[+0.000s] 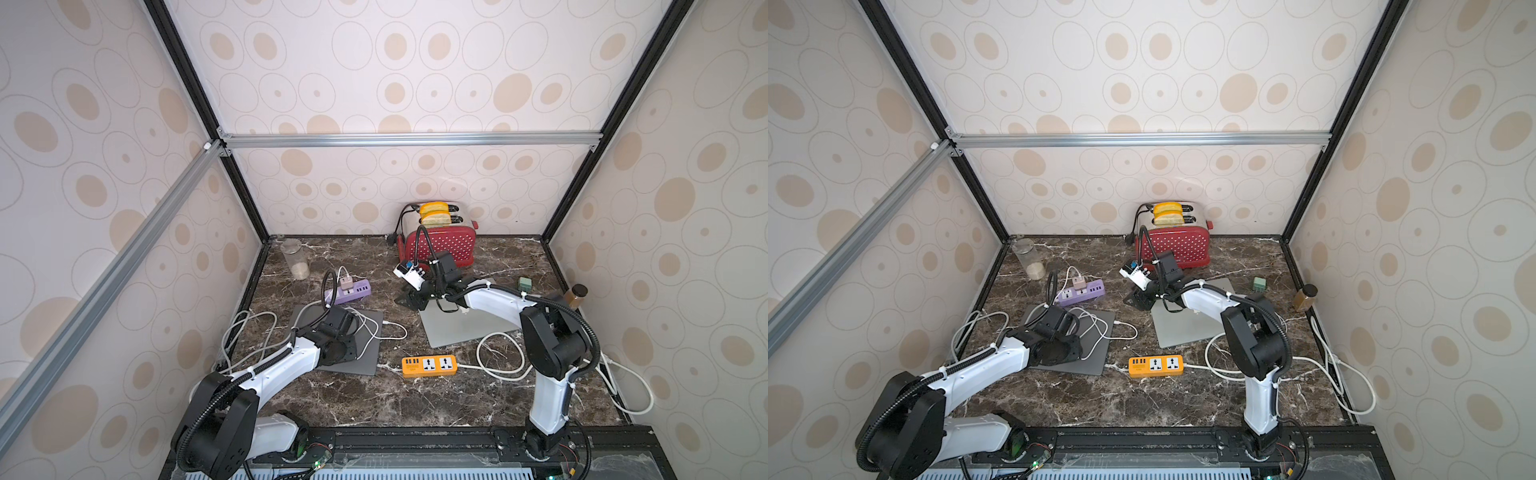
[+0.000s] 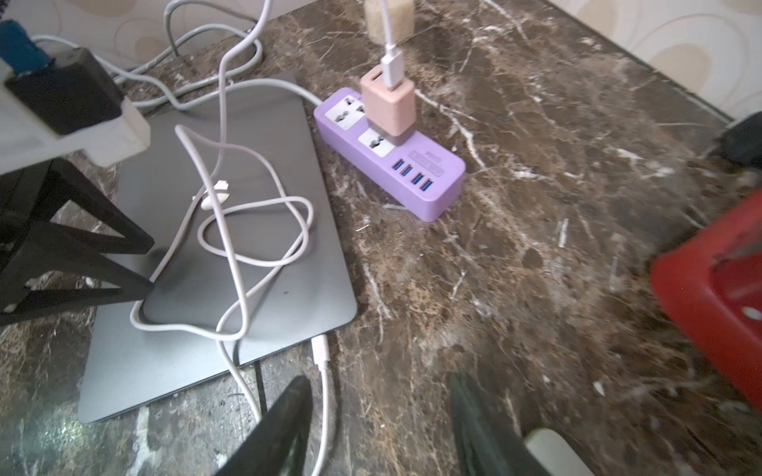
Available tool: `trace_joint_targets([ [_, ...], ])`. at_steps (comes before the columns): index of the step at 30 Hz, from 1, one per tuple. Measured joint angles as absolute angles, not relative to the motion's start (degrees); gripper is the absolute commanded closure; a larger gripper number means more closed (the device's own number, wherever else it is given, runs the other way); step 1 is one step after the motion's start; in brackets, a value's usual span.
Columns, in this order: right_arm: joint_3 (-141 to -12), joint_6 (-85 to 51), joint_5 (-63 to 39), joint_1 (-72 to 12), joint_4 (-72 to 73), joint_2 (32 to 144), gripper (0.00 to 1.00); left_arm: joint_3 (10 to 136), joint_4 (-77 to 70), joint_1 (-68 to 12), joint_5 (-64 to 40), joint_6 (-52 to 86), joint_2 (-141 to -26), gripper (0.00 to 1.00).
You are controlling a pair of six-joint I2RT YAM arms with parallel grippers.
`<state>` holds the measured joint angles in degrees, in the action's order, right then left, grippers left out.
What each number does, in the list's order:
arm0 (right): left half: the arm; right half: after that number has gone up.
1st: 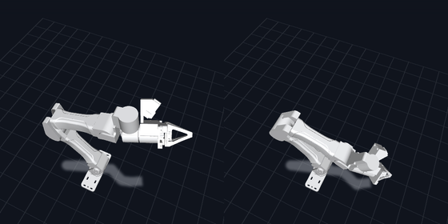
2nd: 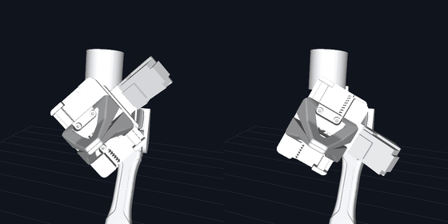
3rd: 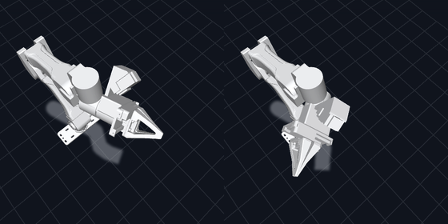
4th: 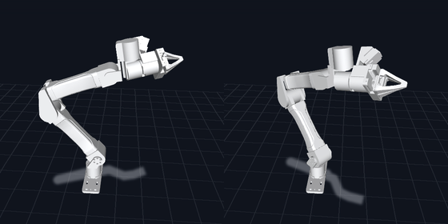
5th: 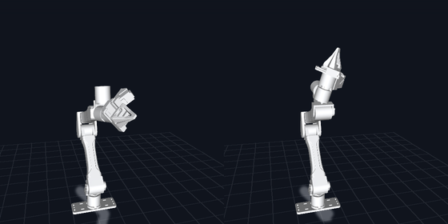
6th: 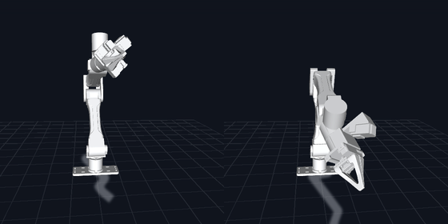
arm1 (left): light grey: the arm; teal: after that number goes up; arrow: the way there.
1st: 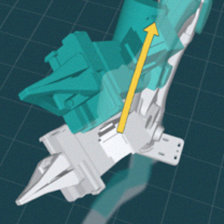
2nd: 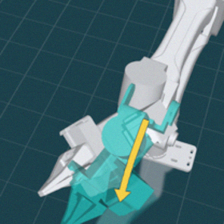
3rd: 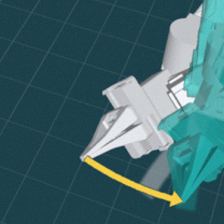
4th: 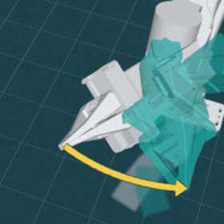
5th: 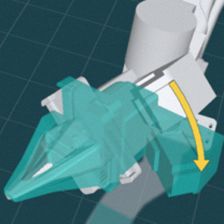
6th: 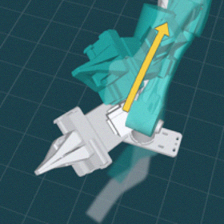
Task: Unplug the laptop charger
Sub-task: Remove the charging cable from the laptop.
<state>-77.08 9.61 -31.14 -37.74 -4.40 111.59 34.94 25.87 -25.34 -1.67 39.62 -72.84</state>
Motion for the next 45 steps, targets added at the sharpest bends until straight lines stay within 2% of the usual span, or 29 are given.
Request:
trace_joint_targets([
  [12, -78.0, 13.2, -32.4, -41.8, -9.4, 115.3, 0.57, 33.1, 20.5, -21.8, -5.0, 40.5, -72.3, 0.49],
  [27, -84.5, 18.0, -29.0, -44.9, -16.8, 122.3, 0.67, 32.8, 19.0, -21.5, -6.1, 40.5, -72.2, 0.46],
  [34, -85.8, 18.3, -28.1, -44.9, -17.7, 123.3, 0.67, 32.7, 18.8, -21.5, -6.2, 40.5, -72.2, 0.45],
  [42, -87.6, 19.3, -26.2, -44.8, -18.4, 125.2, 0.57, 32.6, 18.7, -21.5, -6.3, 40.5, -72.2, 0.45],
  [45, -87.9, 19.7, -25.3, -44.8, -18.5, 125.2, 0.56, 32.6, 18.6, -21.5, -6.3, 40.5, -72.1, 0.45],
])
